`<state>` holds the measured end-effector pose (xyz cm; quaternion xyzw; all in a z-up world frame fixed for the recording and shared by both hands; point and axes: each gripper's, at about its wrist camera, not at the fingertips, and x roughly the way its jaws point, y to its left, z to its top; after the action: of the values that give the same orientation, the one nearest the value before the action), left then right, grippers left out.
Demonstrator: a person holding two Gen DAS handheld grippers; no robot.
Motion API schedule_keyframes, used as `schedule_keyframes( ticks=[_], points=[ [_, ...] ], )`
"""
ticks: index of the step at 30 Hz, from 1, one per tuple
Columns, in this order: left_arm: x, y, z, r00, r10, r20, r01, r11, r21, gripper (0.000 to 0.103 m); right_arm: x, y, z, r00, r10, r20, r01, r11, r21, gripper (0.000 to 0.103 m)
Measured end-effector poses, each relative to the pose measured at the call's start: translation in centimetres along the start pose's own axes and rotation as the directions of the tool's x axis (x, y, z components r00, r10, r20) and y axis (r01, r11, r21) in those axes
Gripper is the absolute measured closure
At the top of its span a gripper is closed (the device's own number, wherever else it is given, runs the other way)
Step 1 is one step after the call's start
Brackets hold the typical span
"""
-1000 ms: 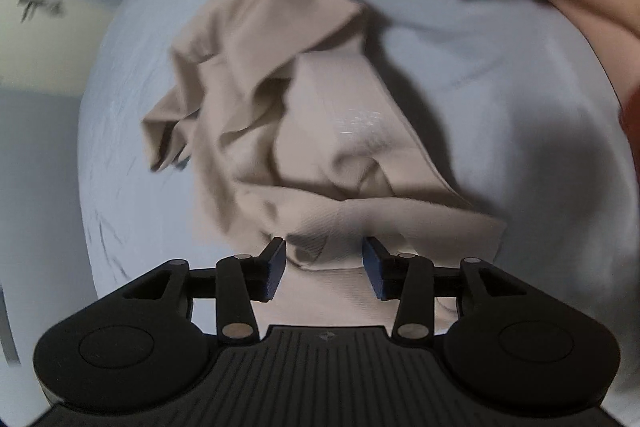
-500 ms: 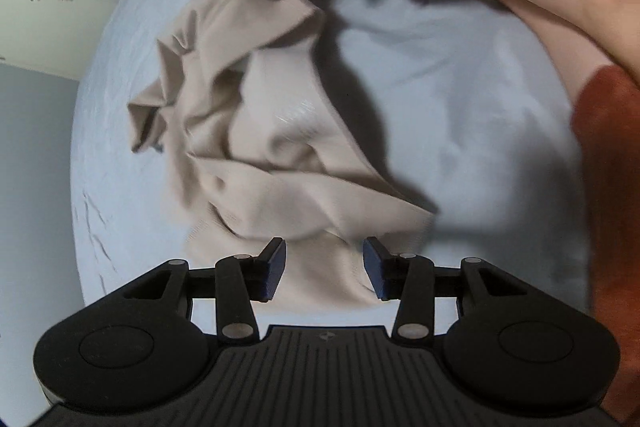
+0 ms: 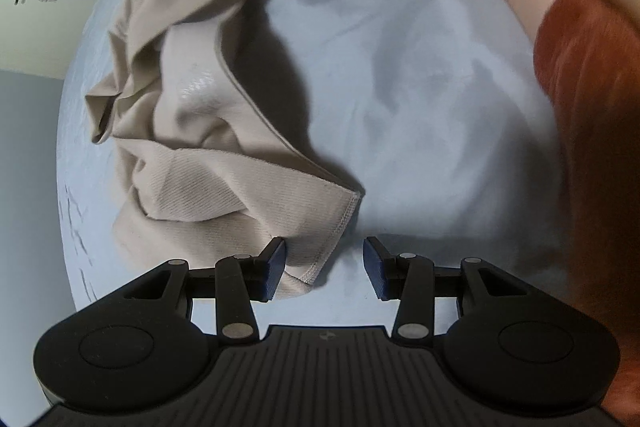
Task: Fold clothes
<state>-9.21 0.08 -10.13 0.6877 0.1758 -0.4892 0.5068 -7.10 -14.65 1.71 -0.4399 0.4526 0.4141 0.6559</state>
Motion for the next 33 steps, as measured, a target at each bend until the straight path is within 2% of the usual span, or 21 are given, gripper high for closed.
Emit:
schedule_keyframes(
  ticks=[5,8,12,17,19,20,22,23,27,31,33],
  points=[
    [1.2,-0.2,0.4,1.000,0.018,0.005,-0.018,0.999,0.042,0.062,-0.3,0.4,-0.1,1.000,-0.012,0.007,0.012,1.000,-0.019,0.061],
    [1.7,-0.1,0.5,1.000,0.022,0.001,-0.022,0.999,0.026,0.062,-0.2,1.0,-0.2,0.999,-0.042,0.009,0.042,0.997,-0.069,0.061],
    [2.2,1.3,0.2,1.000,0.004,-0.007,-0.004,0.995,-0.102,0.069,0.2,2.0,-0.2,0.995,-0.101,0.013,0.101,0.983,-0.153,0.061],
    [2.2,1.9,0.0,1.000,-0.010,-0.013,0.008,0.985,-0.172,0.071,1.1,3.3,-0.2,0.983,-0.181,0.007,0.176,0.948,-0.267,0.061],
    [2.1,2.2,-0.2,1.000,-0.011,-0.010,0.009,0.976,-0.218,0.081,1.5,3.8,-0.3,0.976,-0.218,0.014,0.211,0.924,-0.318,0.062],
    [2.1,2.3,-0.3,1.000,-0.011,-0.008,0.008,0.973,-0.232,0.082,1.6,4.1,-0.3,0.971,-0.237,0.019,0.230,0.911,-0.343,0.065],
    [1.7,2.6,-0.5,1.000,-0.001,-0.003,0.000,0.963,-0.270,0.091,1.9,4.3,-0.3,0.968,-0.251,0.006,0.234,0.897,-0.376,0.082],
    [1.6,2.7,-0.6,1.000,0.003,-0.002,-0.003,0.961,-0.278,0.092,1.8,4.2,-0.3,0.969,-0.246,0.001,0.229,0.899,-0.374,0.098],
    [0.0,4.3,-1.5,0.999,0.029,0.025,-0.017,0.921,-0.390,0.095,0.1,3.3,0.0,0.970,-0.240,0.050,0.244,0.920,-0.307,0.098],
    [-1.7,6.2,-2.7,0.997,0.066,0.032,-0.041,0.866,-0.499,0.095,-3.3,0.3,0.4,0.949,-0.289,0.128,0.305,0.944,-0.124,0.098],
    [-2.1,8.0,-3.4,0.996,0.086,0.037,-0.050,0.823,-0.566,0.095,-4.3,-1.9,0.4,0.940,-0.313,0.135,0.320,0.947,-0.027,0.098]
  ],
)
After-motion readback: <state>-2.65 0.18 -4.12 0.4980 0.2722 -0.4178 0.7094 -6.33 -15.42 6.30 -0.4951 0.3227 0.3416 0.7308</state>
